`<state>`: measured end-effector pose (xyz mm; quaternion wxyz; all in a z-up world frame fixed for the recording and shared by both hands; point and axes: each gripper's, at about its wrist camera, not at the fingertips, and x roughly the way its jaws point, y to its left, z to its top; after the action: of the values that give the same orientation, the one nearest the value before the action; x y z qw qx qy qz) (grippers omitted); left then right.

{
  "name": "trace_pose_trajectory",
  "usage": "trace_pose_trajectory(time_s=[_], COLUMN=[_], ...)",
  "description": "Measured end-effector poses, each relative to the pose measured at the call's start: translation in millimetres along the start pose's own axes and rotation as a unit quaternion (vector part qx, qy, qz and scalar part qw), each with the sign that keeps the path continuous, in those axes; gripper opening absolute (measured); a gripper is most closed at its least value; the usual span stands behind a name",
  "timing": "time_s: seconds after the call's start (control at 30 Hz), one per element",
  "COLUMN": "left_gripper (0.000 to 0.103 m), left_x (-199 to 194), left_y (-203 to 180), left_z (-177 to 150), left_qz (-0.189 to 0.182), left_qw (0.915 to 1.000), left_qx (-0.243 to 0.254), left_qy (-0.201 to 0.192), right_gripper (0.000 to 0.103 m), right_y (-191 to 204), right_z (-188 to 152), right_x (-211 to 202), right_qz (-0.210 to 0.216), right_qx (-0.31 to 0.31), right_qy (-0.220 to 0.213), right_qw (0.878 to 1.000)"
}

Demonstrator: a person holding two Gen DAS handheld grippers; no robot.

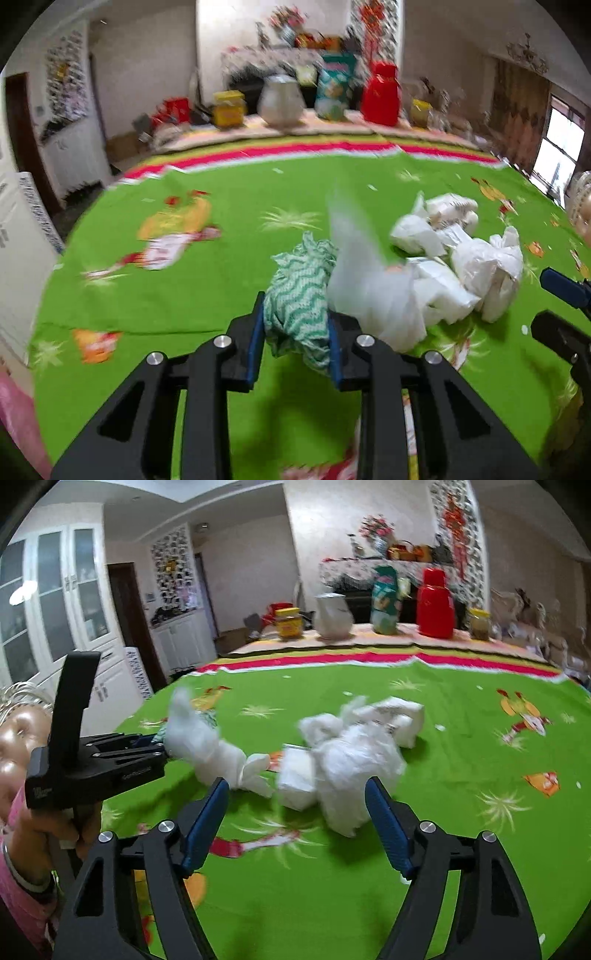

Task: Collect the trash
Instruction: 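Grasp the green striped cloth with the left tool while the right tool grasps a white tissue, then carry the green cloth and white tissue to the wastebasket with both tools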

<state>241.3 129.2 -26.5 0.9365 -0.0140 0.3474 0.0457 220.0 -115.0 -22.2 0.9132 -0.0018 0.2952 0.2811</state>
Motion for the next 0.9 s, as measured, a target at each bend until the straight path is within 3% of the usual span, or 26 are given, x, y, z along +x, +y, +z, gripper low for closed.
trace_pose_trajectory(time_s=[0.07,0.2,0.3,0.43,0.7,0.9], left_gripper=[0.028,0.028,0.028,0.028,0.029,0.029], left_x=[-12,-26,-37,-35,-40,-42], left_y=[14,37,51,76,79,79], left_z=[-7,-10,-6,-9,-9,-13], left_qz=[0.019,0.014,0.048,0.053,0.054,0.052], left_qw=[0.9991,0.9947,0.9885,0.9852,0.9843,0.9831], left_qx=[-0.021,-0.057,-0.066,-0.108,-0.109,-0.112], left_qy=[-0.031,-0.084,-0.127,-0.122,-0.128,-0.136], right_gripper=[0.072,0.071,0.071,0.07,0.069,0.056], right_y=[15,42,55,69,92,91], right_z=[2,5,5,5,15,17], right_x=[3,22,42,61,91,117], right_qz=[0.01,0.015,0.014,0.021,0.033,0.034], right_qx=[-0.02,-0.057,-0.073,-0.091,-0.099,-0.076], right_qy=[0.001,0.025,0.059,0.089,0.121,0.141], right_qw=[1.0,0.998,0.995,0.992,0.987,0.986])
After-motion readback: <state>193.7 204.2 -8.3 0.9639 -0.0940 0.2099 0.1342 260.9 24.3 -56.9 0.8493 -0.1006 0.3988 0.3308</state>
